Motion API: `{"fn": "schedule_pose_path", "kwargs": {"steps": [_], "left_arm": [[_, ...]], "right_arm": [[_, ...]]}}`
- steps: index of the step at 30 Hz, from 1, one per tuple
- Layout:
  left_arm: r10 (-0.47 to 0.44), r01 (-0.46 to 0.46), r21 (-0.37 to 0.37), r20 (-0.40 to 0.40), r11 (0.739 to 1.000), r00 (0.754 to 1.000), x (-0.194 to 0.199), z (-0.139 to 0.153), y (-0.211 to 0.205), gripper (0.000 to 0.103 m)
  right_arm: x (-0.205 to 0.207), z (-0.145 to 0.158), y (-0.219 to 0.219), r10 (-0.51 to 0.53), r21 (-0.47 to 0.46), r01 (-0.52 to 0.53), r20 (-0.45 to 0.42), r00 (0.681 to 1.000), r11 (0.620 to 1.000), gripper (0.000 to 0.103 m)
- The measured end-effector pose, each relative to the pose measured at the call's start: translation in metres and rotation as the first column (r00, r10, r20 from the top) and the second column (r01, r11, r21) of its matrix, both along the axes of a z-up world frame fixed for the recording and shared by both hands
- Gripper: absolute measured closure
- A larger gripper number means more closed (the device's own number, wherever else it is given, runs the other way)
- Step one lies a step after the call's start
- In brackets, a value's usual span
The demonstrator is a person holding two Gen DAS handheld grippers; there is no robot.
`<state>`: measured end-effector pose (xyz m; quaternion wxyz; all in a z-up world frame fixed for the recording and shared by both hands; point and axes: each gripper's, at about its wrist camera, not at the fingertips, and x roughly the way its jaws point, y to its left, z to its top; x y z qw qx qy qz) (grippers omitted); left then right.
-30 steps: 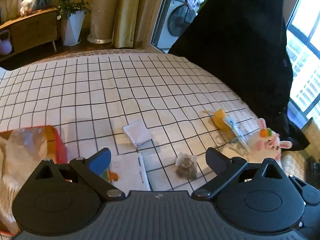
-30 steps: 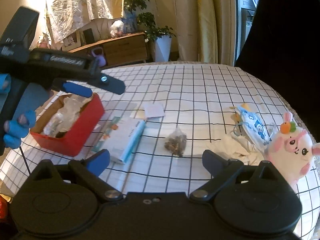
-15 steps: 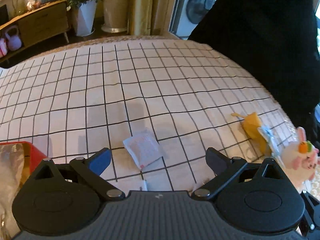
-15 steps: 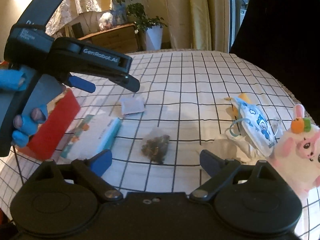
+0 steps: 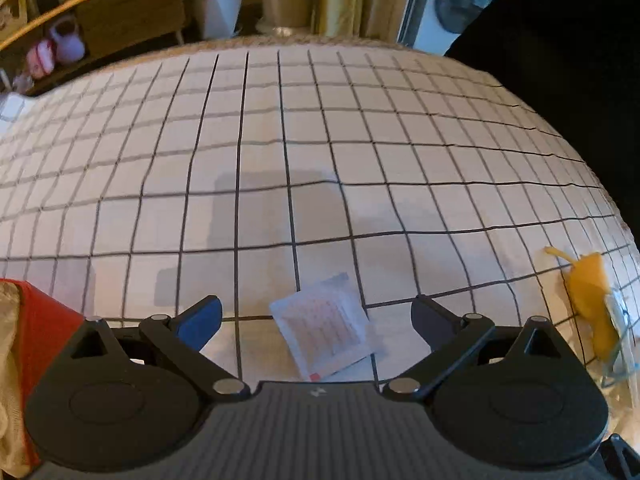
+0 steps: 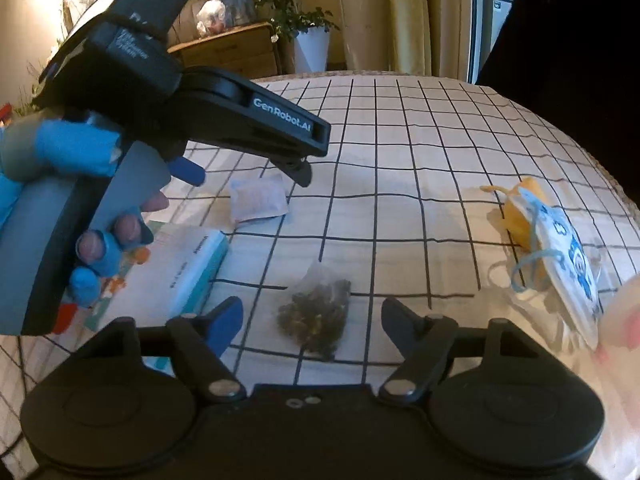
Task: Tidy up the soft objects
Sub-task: 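Grasp the small white sachet with the left gripper while the right gripper grasps the brown tea bag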
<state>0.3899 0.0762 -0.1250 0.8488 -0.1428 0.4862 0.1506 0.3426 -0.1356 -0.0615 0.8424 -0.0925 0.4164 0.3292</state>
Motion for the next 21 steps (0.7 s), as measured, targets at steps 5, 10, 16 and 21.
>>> {"fn": "schedule_pose_path", "kwargs": {"steps": [5, 10, 16, 21], "left_arm": [[0.033, -0.033, -0.02, -0.028, 0.999, 0.999, 0.006, -0.012, 0.007, 0.002], [0.023, -0.022, 0.023, -0.033, 0.999, 0.999, 0.01, -0.014, -0.001, 0.007], [-0.001, 0.004, 0.082, -0.04, 0.997, 0.999, 0.014, -0.016, -0.01, 0.021], [0.018, -0.016, 0.08, -0.033, 0.997, 0.999, 0.013, -0.011, -0.009, 0.043]], "right_arm": [[0.002, -0.005, 0.01, 0.012, -0.044, -0.011, 0.032, 0.999, 0.999, 0.038], [0.002, -0.01, 0.019, 0.042, -0.082, -0.038, 0.05, 0.998, 0.996, 0.052], [-0.004, -0.013, 0.024, 0.061, -0.104, -0.053, 0.069, 0.996, 0.993, 0.056], [-0.003, -0.014, 0.02, 0.038, -0.089, -0.032, 0.069, 0.997, 0.996, 0.065]]}}
